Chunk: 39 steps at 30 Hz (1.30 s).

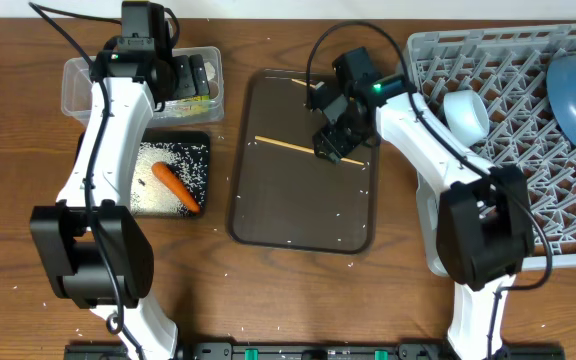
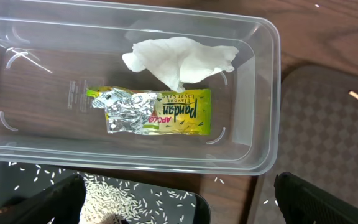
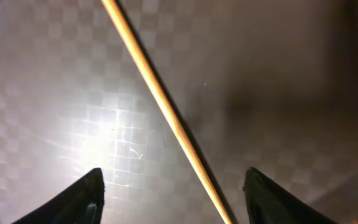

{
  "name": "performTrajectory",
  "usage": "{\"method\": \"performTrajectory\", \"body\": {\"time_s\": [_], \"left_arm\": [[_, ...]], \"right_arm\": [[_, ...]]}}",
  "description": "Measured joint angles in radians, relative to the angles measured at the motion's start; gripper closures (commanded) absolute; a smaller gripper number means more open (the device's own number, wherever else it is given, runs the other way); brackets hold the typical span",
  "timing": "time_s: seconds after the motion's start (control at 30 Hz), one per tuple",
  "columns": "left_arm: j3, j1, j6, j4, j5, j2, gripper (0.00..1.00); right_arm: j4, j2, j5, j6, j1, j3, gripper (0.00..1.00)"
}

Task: Sort waste into correct bins and load items into the dishwasher rack
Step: 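Grasp a chopstick on the brown tray with the right gripper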

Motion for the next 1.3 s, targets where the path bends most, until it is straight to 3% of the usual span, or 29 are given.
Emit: {"method": "performTrajectory", "body": {"time_s": [0.37, 0.6, 0.67, 1.07, 1.3], "left_arm": [[0.000, 0.000, 0.000, 0.000, 0.000, 0.000, 0.02], [0.000, 0.000, 0.000, 0.000, 0.000, 0.000, 0.02], [0.000, 0.000, 0.000, 0.000, 0.000, 0.000, 0.02], [0.000, 0.000, 0.000, 0.000, 0.000, 0.000, 0.02], [0.000, 0.000, 0.000, 0.000, 0.000, 0.000, 0.02]], "right_arm": [[0.004, 0.124, 0.006, -0.038, 0.000, 0.007, 0.59], [0.006, 0.144, 0.006, -0.048, 0.000, 0.024, 0.82], [0.005, 0.148, 0.005, -0.038, 0.000, 0.029, 0.99], [-0.066, 0.153, -0.038, 0.109, -0.004, 0.061, 0.99], [-0.149, 0.119, -0.039, 0.155, -0.024, 0.177, 0.99]]}}
